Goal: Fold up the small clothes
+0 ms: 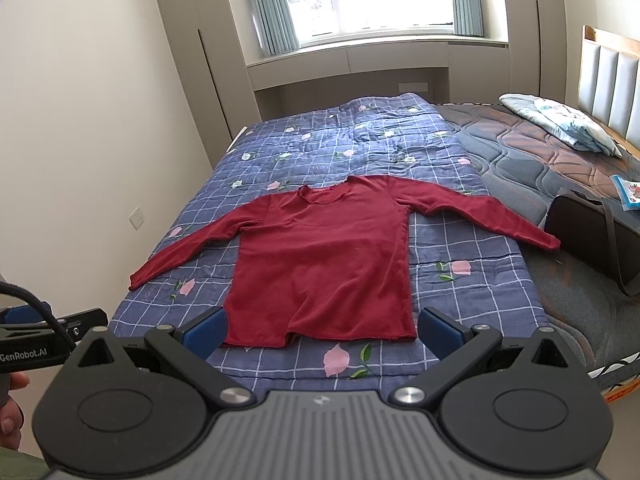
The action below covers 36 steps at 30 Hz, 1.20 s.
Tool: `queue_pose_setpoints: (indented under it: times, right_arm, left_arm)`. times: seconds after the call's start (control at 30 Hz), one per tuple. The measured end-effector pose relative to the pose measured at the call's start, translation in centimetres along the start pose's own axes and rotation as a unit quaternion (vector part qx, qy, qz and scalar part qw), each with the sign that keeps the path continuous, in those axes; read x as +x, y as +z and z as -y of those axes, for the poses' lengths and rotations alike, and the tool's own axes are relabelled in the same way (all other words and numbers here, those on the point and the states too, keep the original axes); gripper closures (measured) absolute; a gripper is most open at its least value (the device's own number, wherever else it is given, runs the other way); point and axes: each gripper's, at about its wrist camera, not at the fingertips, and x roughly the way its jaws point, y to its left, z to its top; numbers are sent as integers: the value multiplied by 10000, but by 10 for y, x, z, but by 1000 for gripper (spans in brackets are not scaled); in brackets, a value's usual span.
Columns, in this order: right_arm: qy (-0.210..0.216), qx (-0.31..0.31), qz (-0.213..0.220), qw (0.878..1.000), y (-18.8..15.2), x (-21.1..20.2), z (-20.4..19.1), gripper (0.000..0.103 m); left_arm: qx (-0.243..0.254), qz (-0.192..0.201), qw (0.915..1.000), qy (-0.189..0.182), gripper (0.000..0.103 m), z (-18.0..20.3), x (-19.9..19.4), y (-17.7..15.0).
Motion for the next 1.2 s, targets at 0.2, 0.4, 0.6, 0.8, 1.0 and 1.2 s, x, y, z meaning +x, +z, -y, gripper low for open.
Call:
queue_pose_setpoints:
  times: [0.2,0.4,0.6,0.8,1.0,1.2]
  right_arm:
    - [-6,31,-15,10000,0,0,2,0]
    - [-16,53,-28,10000,1,0,3,0]
    - [-16,62,-40,10000,2,0,4,0]
    - [-38,96,-75,9999,3,3,3,0]
    - [-66,130,-164,9998,3,9,3,0]
    - [-125,207,-281,9993,1,17,6,0]
  left_arm:
    - [28,-9,10000,-6,1,3,0,0]
    - [35,-14,10000,-5,1,4,-1,1]
    - [43,-32,10000,-5,1,5,1,2]
    - [54,-81,10000,-15,1,7,3,1]
    - [58,-176,9998,-33,1,4,8,3]
    - [62,-334,9994,-33,0,2,17,6]
